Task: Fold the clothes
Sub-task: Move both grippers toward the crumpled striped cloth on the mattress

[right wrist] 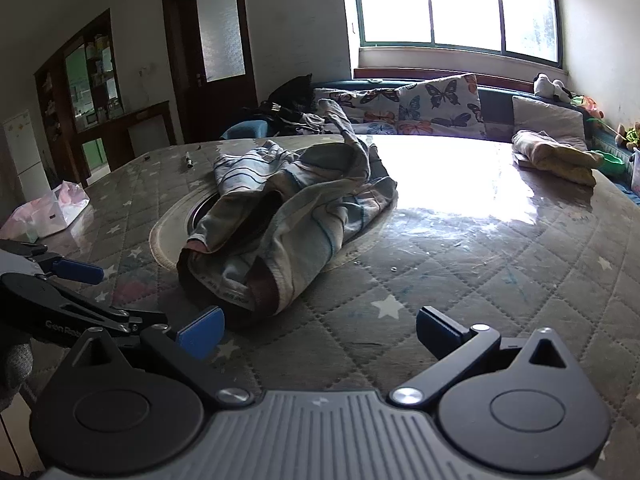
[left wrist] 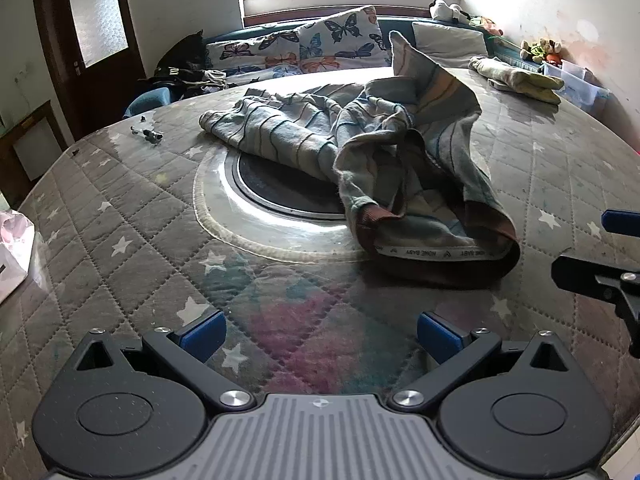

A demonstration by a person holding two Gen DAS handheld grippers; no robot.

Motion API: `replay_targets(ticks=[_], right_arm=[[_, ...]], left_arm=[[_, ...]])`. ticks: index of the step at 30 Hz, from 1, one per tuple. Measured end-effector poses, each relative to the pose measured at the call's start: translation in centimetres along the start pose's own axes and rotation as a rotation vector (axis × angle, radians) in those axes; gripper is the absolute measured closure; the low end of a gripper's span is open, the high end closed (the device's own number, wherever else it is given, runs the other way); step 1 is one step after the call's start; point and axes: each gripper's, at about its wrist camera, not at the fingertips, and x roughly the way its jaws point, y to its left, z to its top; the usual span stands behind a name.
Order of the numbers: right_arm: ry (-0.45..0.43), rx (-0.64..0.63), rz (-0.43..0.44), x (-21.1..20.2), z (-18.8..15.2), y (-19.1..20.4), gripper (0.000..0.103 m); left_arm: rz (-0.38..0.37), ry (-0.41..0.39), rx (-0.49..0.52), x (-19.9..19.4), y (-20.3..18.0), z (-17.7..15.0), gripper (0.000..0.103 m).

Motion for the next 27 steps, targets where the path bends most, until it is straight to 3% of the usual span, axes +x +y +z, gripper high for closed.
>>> replay_targets(ticks=[4, 9, 27], right_arm=[[-0.003, -0.033, 0.061, -1.8, -1.0, -2.5, 0.000], [0.022, -0.067, 0.100, -1.3, 0.1, -5.4, 0.000], [0.074, -0.110, 0.087, -0.6, 0.1, -4.8, 0.000]], left_arm=[[0.002, 0.003, 0.006, 0.0, -0.1, -0.1, 0.000], [0.003, 0.003, 0.012, -0.1, -0.4, 0.0, 0.000], [0.003, 0.006, 0.024, 0.2, -0.9, 0.2, 0.000]])
